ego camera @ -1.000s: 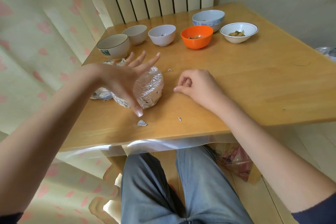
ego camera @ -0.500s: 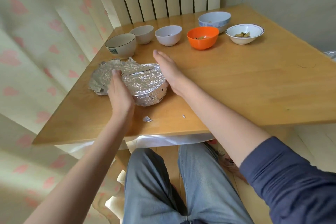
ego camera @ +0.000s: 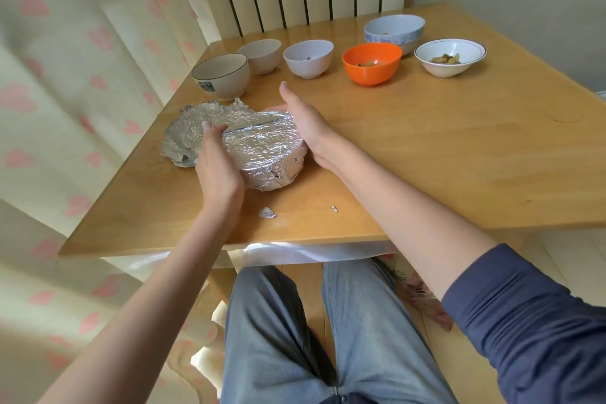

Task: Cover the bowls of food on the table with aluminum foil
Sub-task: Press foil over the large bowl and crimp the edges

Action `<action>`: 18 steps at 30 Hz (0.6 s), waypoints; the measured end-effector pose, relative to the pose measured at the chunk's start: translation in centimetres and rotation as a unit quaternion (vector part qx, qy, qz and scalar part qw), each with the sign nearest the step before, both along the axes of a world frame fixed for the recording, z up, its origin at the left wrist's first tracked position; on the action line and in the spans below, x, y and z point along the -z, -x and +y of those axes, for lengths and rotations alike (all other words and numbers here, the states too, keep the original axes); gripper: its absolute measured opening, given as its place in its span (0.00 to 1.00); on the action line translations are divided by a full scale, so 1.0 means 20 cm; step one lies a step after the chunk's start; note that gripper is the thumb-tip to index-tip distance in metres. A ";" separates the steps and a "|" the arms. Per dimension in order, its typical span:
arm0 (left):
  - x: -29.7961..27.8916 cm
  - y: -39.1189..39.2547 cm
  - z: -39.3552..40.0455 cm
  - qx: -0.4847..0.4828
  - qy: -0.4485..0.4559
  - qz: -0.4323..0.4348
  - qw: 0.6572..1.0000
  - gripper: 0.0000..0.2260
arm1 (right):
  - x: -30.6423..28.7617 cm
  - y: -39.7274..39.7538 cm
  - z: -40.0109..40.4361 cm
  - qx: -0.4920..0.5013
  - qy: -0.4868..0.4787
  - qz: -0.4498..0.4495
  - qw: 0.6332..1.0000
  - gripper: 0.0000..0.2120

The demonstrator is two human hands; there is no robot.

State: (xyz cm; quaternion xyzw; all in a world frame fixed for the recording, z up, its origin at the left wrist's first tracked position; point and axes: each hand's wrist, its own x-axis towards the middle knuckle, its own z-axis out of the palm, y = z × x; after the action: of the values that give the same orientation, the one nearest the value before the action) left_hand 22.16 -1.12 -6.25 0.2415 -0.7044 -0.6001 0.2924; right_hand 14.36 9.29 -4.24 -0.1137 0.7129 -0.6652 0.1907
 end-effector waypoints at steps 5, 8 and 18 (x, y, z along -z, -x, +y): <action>-0.03 -0.04 -0.08 0.117 -0.143 0.017 0.983 0.30 | 0.11 -0.02 0.11 0.168 0.039 -0.061 0.983 0.23; -0.04 -0.06 -0.08 0.132 -0.207 0.026 0.969 0.30 | 0.17 -0.14 0.04 0.154 0.105 -0.103 0.977 0.33; 0.03 -0.20 -0.03 0.137 -0.274 0.063 0.950 0.29 | 0.08 0.14 0.04 0.059 0.047 -0.123 0.990 0.54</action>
State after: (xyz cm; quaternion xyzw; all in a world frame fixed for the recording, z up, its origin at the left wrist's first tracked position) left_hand 26.26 -1.71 -6.79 0.1749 -0.5193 -0.8182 0.1738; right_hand 11.64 10.07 -5.83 0.0026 0.6575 -0.7169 0.2320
